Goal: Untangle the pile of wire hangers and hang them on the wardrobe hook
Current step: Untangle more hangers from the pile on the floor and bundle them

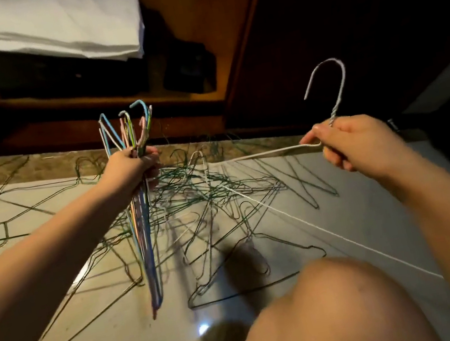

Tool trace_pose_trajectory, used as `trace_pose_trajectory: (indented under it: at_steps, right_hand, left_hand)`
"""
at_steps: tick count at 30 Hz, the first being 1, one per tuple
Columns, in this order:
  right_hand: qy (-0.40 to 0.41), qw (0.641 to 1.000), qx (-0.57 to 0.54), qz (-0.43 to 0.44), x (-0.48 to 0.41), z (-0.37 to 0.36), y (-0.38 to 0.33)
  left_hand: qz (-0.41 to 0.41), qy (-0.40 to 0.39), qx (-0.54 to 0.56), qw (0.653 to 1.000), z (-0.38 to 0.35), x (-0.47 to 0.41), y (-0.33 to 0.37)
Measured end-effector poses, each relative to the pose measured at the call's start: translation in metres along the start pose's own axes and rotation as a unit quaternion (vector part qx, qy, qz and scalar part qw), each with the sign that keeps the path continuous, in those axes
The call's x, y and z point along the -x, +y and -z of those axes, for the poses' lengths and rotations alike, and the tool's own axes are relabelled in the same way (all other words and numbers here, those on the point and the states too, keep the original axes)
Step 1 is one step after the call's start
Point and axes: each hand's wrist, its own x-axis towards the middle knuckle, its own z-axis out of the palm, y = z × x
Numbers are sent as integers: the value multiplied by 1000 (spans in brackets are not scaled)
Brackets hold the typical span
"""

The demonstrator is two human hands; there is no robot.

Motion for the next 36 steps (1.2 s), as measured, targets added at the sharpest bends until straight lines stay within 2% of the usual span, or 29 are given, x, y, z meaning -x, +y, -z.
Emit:
trace_pose_trajectory:
  at_steps: [3,11,16,20,24,27,30,32,34,36]
  right_hand:
    - [39,998,-45,20,-1,1,-4]
    - [-27,996,-51,61,-64,-102,7]
    - [-56,992,-31,113,-85,-158,-2]
    - [-43,984,-46,164,-94,-186,1]
    - [-47,975,-145,160,-112,-213,4]
    - [-56,966,-197,160,-125,-225,4]
    - [-19,967,-162,195,-137,-227,15]
    - [-16,973,-142,179,-145,-227,29]
    - [-97,986,-77,110,-152,-232,52]
    - [-221,972,27,69,-153,-245,81]
  left_hand:
    - [7,-21,57,998,-16,2,2]
    - [11,-54,134,989,-44,7,7]
    - [21,-69,117,990,-43,1,-5]
    - [2,-53,95,994,-37,-14,-18]
    - [-5,-51,159,986,-23,-28,-27]
    - [-10,-59,164,985,-12,-38,-33]
    - [-11,-34,158,987,-6,-48,-37]
    - [-10,-8,148,989,-3,-52,-37]
    - [-9,6,126,992,3,-53,-37]
    - [-13,16,75,997,11,-54,-37]
